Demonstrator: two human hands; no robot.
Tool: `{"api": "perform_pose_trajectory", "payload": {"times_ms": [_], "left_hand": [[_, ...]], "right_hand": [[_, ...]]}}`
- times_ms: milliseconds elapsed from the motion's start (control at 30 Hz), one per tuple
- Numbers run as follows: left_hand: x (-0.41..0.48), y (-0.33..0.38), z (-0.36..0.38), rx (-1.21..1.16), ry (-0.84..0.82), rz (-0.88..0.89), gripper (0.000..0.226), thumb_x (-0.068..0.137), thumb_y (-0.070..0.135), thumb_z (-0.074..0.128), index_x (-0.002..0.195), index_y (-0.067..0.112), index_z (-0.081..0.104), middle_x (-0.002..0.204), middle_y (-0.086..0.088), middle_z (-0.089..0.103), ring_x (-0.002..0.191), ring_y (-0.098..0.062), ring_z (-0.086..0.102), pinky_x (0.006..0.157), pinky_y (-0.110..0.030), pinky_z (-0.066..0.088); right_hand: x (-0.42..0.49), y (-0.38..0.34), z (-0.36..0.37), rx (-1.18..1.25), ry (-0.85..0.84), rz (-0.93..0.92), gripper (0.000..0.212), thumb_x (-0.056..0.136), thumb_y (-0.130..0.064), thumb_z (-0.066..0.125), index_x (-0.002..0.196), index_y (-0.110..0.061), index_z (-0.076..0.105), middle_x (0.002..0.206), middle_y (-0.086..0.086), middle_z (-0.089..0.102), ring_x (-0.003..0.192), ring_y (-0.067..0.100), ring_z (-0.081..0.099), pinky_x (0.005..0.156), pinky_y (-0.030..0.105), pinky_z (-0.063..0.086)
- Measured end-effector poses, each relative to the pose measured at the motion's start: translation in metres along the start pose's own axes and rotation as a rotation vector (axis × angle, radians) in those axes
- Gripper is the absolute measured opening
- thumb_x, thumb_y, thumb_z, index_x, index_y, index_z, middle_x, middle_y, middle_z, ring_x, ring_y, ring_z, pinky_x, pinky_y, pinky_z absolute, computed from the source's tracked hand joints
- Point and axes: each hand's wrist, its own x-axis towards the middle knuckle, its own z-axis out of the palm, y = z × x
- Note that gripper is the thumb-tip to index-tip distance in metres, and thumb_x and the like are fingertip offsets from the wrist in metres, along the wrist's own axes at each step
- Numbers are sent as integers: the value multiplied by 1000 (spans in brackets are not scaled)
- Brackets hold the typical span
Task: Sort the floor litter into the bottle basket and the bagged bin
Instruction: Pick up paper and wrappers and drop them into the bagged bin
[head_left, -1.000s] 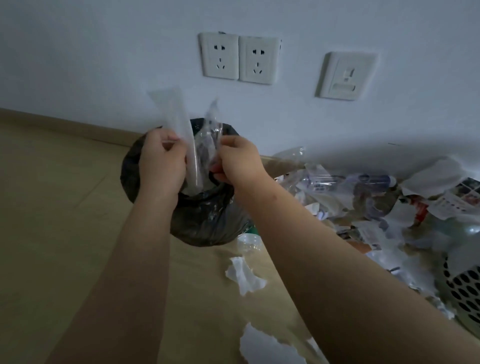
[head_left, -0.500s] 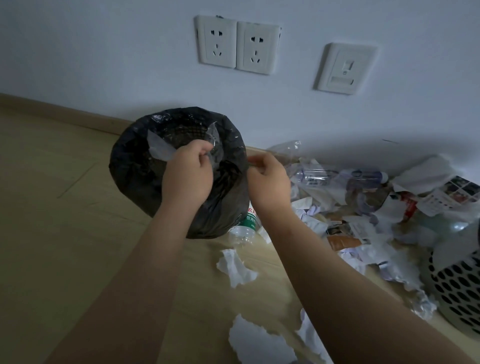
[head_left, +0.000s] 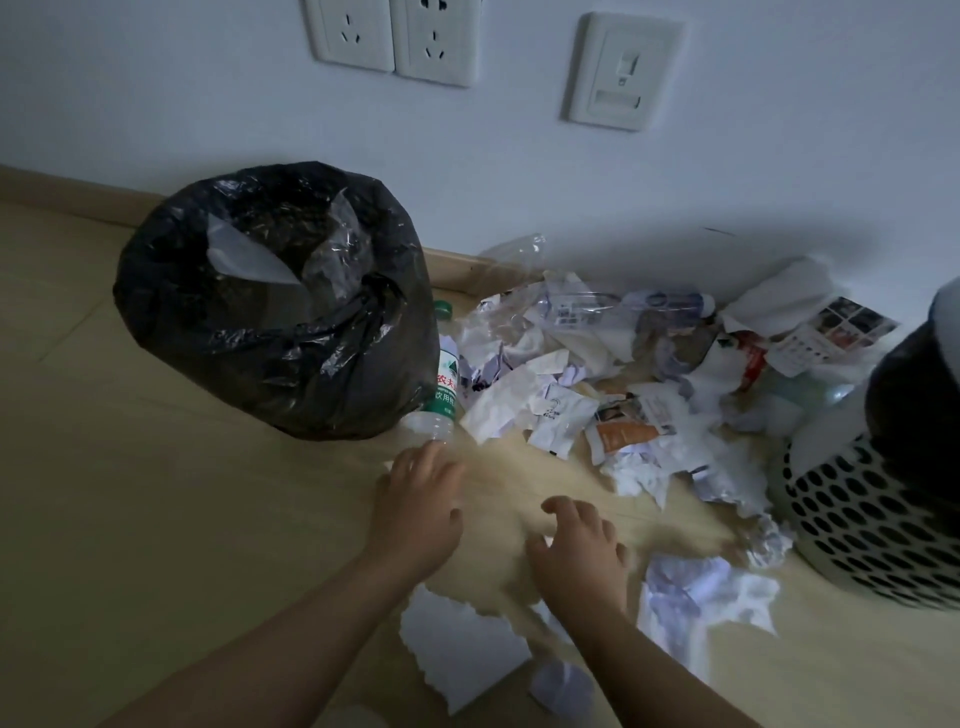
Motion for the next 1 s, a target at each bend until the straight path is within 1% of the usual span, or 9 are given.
{"api": "perform_pose_trajectory", "payload": {"times_ms": [100,200,300,367,433,567,633,733,1000], "left_hand": [[-17,-3,24,38,-248,-118,56,88,23,44,141,28,26,157,0,-5,145,-28,1,113,-44,20],[-27,-4,37,98,-330,-77,57,94,23,37,147,27,16,159,-3,-5,146,-28,-4,114,-43,18],[-31,-2,40,104,-303,28,54,94,41,30,146,28,24,159,-2,4,147,-24,2,114,-37,20],[-31,1,38,86,-349,167,72,81,64,18,144,31,30,159,1,7,147,-18,6,114,-33,20],[-33,3,37,144,-496,315,75,80,69,34,145,33,26,159,2,-1,147,-18,0,116,-37,13],[-41,7,36,364,-665,447,93,76,49,68,148,38,11,158,1,-18,145,-27,-18,114,-53,0],[-40,8,37,381,-618,437,93,75,48,69,148,39,11,158,2,-15,146,-25,-15,114,-52,4],[-35,8,42,339,-453,362,91,76,53,65,147,35,13,158,4,0,146,-23,2,112,-44,19],[-16,-5,40,35,-165,31,43,95,40,41,137,29,41,147,13,33,135,-10,33,98,-31,39]], "right_hand": [[-25,24,20,-154,-40,3,53,81,-42,46,133,-38,40,152,-5,25,135,22,32,108,42,26],[-37,43,25,-209,-67,-15,65,63,-53,50,126,-39,49,152,0,33,125,30,47,94,48,41],[-37,57,25,-220,-273,-82,89,59,-70,17,143,-40,23,158,-4,4,142,25,16,111,38,26],[-28,60,21,-215,-311,-132,86,63,-64,19,145,-38,18,158,-5,-3,144,23,6,116,35,15],[-17,57,16,-167,-297,-163,69,85,-47,41,147,-33,16,159,-4,-3,146,21,1,117,36,12],[-5,61,11,-188,-122,-156,65,91,-39,46,148,-34,16,159,-3,3,147,21,5,117,39,15],[-10,64,10,-205,-56,-218,60,85,-40,51,142,-31,35,155,1,25,142,24,26,109,42,30],[-23,73,15,-215,-8,-357,51,63,-51,49,110,-33,57,117,-2,65,98,19,67,73,33,55],[-57,91,58,-390,-71,-752,30,56,-35,46,85,-31,53,101,-7,48,67,8,59,49,17,48]]}}
